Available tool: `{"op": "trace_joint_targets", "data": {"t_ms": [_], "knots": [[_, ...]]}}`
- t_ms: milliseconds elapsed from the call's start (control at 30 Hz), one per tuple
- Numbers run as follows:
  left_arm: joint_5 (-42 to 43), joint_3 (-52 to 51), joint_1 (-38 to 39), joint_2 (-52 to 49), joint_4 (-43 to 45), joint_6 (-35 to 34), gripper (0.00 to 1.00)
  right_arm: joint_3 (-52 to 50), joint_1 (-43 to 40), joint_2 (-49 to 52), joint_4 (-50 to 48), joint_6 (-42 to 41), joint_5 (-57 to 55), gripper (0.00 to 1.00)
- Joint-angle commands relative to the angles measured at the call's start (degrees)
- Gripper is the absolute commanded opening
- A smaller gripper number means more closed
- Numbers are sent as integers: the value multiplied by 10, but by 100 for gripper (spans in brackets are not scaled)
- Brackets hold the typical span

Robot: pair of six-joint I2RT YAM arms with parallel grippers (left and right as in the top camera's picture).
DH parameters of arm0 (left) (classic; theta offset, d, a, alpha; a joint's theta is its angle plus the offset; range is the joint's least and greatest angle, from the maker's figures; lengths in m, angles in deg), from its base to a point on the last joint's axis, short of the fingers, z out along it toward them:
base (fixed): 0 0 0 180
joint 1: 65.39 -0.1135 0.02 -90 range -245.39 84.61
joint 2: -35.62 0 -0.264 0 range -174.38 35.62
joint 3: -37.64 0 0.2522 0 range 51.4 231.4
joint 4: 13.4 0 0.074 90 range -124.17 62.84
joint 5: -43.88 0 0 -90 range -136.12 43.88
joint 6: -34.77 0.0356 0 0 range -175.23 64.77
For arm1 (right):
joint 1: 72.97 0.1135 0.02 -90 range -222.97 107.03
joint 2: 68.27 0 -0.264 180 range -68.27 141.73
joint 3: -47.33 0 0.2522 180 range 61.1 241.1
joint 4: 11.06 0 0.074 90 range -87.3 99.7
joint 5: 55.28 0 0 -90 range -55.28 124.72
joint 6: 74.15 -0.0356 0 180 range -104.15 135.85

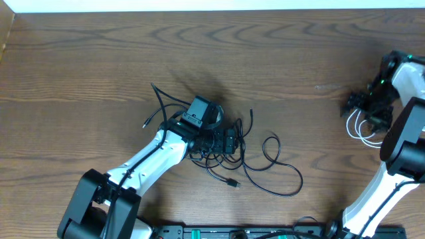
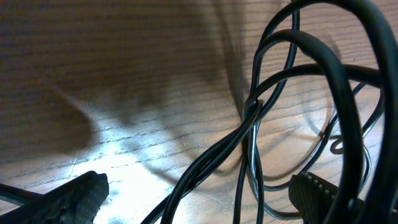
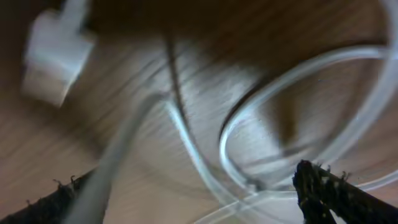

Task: Untangle cables
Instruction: 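Open the right gripper, release the white cable, and withdraw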

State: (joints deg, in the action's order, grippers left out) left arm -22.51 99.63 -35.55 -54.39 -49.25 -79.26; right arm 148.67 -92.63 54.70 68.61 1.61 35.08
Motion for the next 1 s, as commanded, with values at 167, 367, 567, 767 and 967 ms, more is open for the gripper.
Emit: {"op": "trace_joint_targets", "data": {"t_ms": [167, 367, 567, 767, 967], "knots": [[-8, -1, 0, -5, -1, -1, 98, -106, -13, -2, -159, -40, -37, 11], [-8, -1, 0, -5, -1, -1, 98, -105, -34, -2, -240, -40, -47, 20], [-8, -1, 0, -5, -1, -1, 98, -78, -66, -2, -273, -32, -13, 35], [-8, -1, 0, -5, -1, -1, 98, 45, -93, -2, -174, 12, 88, 86], [-8, -1, 0, -5, -1, -1, 98, 198, -99, -2, 14, 12, 104, 99]]}}
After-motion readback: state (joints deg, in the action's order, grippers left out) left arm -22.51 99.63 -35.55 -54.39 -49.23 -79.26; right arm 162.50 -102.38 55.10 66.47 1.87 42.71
